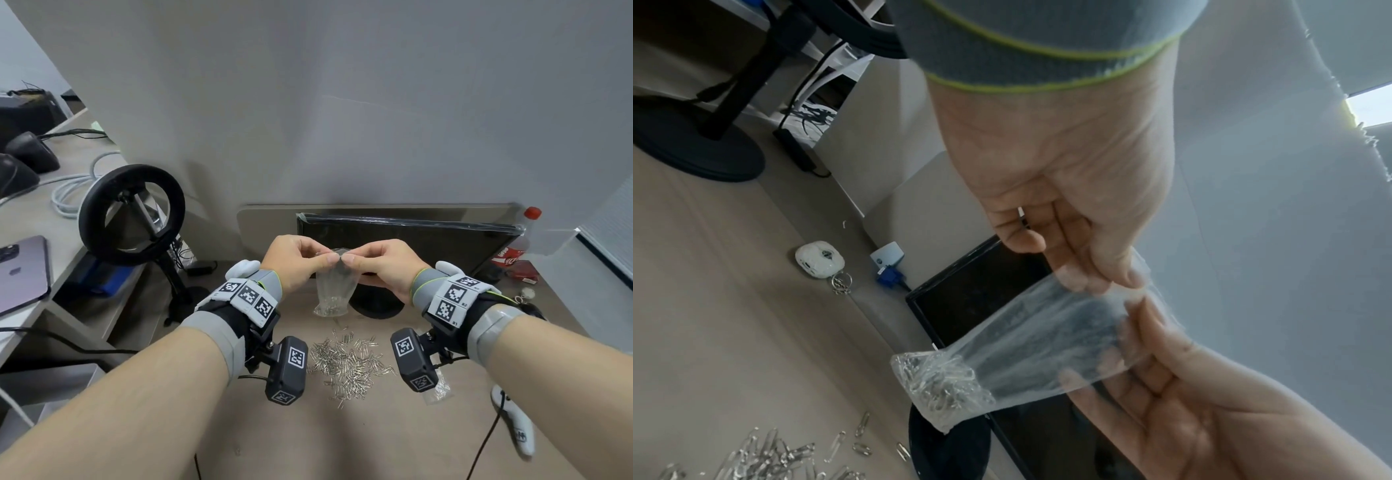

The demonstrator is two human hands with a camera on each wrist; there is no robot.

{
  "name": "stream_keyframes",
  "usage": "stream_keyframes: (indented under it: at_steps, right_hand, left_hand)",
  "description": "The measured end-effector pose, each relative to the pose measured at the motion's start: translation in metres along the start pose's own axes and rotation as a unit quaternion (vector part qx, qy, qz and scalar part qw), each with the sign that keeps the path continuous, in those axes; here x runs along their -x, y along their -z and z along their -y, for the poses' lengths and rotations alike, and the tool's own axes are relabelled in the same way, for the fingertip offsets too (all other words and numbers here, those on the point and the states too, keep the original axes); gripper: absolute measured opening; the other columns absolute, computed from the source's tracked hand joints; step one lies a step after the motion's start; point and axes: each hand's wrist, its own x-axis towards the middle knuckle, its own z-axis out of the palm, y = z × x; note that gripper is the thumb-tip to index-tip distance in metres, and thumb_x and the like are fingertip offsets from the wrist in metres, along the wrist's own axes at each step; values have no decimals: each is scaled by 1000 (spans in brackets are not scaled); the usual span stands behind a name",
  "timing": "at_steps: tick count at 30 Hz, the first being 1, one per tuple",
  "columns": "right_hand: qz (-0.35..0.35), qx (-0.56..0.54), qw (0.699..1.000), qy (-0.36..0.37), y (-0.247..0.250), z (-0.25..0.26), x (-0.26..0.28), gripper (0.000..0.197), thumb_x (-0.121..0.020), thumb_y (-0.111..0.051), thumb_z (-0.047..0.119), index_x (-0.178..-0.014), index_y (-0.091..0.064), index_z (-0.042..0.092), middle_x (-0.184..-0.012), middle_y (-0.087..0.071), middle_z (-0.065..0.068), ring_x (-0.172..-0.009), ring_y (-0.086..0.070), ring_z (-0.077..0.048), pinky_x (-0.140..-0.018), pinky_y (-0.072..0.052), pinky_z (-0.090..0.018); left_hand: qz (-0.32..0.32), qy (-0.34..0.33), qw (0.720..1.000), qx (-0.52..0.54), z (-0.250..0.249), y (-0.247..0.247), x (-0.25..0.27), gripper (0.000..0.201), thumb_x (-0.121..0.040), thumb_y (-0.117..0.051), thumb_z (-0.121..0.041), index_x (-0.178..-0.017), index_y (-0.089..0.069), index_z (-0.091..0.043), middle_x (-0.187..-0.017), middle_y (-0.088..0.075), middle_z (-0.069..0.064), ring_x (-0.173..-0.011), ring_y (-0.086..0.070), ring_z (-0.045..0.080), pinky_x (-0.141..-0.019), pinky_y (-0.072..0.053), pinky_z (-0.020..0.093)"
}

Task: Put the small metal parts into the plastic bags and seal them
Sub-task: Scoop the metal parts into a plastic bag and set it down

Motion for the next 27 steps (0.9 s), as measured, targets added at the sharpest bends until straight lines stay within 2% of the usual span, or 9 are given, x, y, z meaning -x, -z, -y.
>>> stream_keyframes:
  at_steps: [7,10,13,16,20,24,25,26,27]
  right_hand:
    - [31,74,997,14,-19,25,-23,21,-92,-77,27,-101,-83,8,-105,-80,-18,-110,-74,-31,-99,-60,-45]
    - [50,139,989,-4,-46,17,-49,23,-89,-79,36,-89,-83,14,-92,-81,-12,-101,-76,-37,-93,-62,-47]
    - [117,170,977,-58,-74,-3,-67,26,-93,-75,35,-90,-79,9,-77,-71,-10,-80,-72,-28,-72,-63,-35]
    - [189,135,964,-127,-92,-22,-71,26,-93,-77,22,-102,-76,-1,-68,-71,-5,-84,-75,-24,-74,-65,-33]
    - [277,135,928,-210,-120,-51,-95,15,-94,-74,22,-95,-75,6,-86,-77,-9,-83,-79,-21,-76,-66,-33]
    - [224,65,951,-203,-139,-56,-101,23,-104,-59,10,-126,-65,9,-105,-72,-8,-89,-73,-17,-83,-63,-34]
    - [191,51,962,-188,-140,-54,-107,31,-104,-58,7,-135,-61,13,-112,-69,-6,-97,-70,-17,-91,-60,-36]
    - [156,58,972,-167,-138,-46,-114,37,-103,-59,7,-139,-58,16,-119,-68,-4,-104,-66,-17,-99,-56,-39]
    - [129,65,977,-154,-134,-40,-120,40,-103,-59,8,-141,-57,18,-124,-66,-3,-108,-64,-19,-104,-54,-42]
  left_hand:
    - [-29,30,999,-8,-4,37,-8,17,-80,-85,-31,-85,-83,-14,-71,-77,-1,-52,-60,-6,-53,-46,11]
    - [-37,57,997,-46,18,44,-9,15,-87,-79,-32,-84,-82,-17,-74,-75,-4,-59,-59,-1,-63,-45,17]
    - [21,146,986,-75,51,60,-8,21,-89,-75,-36,-72,-75,-22,-70,-69,-4,-59,-57,8,-65,-48,27]
    - [71,219,971,-71,84,82,7,21,-82,-81,-39,-74,-77,-21,-78,-77,-1,-68,-65,10,-59,-48,27]
    - [83,298,951,20,122,100,23,21,-78,-87,-29,-89,-80,-12,-80,-80,4,-66,-72,9,-52,-42,19]
    - [-29,296,955,-7,140,107,18,24,-81,-85,-23,-99,-79,-8,-88,-81,7,-71,-73,10,-48,-46,17]
    - [-77,282,956,-13,141,108,12,32,-82,-84,-20,-110,-77,-7,-99,-79,9,-80,-72,13,-54,-54,21]
    - [-121,263,957,-19,141,110,1,45,-82,-84,-19,-125,-71,-9,-113,-76,8,-94,-71,15,-70,-61,29]
    - [-146,244,958,-31,137,111,-6,59,-83,-83,-18,-138,-62,-13,-127,-68,5,-110,-67,17,-91,-58,36]
